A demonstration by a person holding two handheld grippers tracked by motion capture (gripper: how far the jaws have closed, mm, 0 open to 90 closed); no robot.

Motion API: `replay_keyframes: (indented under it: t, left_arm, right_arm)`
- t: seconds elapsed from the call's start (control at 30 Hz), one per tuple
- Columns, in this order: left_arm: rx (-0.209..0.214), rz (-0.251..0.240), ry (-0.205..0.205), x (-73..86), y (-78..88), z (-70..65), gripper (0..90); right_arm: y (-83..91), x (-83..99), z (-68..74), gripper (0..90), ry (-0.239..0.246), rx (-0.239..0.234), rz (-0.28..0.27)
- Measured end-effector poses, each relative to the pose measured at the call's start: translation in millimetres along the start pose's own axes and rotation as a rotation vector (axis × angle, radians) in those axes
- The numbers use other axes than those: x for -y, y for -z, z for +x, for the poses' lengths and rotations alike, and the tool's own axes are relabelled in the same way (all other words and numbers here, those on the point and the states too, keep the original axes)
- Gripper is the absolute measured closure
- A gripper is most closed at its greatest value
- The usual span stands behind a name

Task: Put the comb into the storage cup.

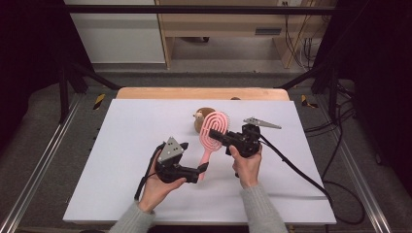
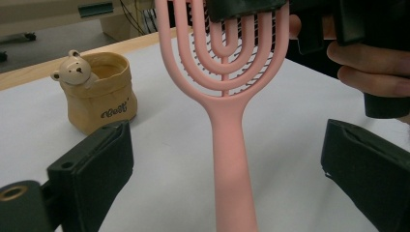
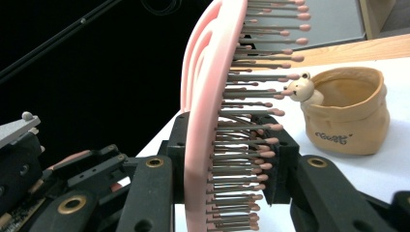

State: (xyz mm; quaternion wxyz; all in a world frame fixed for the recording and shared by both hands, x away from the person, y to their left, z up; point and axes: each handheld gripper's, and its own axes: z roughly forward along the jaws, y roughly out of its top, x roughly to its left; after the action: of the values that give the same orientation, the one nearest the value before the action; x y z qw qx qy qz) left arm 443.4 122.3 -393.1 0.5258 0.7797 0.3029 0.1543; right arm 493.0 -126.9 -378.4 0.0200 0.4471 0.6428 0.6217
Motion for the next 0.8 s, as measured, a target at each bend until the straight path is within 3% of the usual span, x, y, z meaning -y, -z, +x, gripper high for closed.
replay_keyframes:
  t: [0.43, 0.8]
  left_arm:
    - [0.014, -0.011, 0.034, 6.3, 23.3, 24.2, 1.7]
    - [-0.02, 0.002, 0.054, 24.6, 40.6, 44.5, 1.4]
  right_arm:
    - [1.9, -7.7, 0.5, 63.6, 0.034, 0.03, -0.009]
    - [2.7, -14.1, 1.9, 63.6, 0.048, 0.048, -0.016]
